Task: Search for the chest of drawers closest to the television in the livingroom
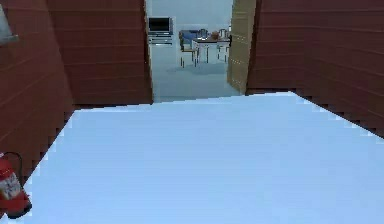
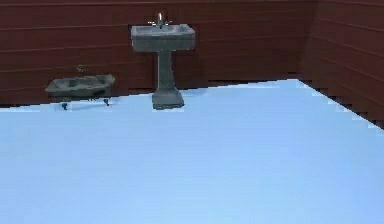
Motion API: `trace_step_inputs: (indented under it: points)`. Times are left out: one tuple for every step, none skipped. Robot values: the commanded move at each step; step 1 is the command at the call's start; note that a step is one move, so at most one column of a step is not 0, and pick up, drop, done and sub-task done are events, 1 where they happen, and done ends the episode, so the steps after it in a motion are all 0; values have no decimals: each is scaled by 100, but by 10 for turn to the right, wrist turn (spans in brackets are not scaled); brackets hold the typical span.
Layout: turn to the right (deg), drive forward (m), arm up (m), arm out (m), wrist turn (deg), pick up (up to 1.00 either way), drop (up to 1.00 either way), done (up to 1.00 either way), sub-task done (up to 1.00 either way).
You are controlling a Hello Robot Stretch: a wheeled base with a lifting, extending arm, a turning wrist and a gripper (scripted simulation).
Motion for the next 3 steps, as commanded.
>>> trace_step_inputs:
  points:
    - [0,100,0,0,0,0,0,0,0]
    - [0,100,0,0,0,0,0,0,0]
    - [30,0,0,0,0,0,0,0,0]
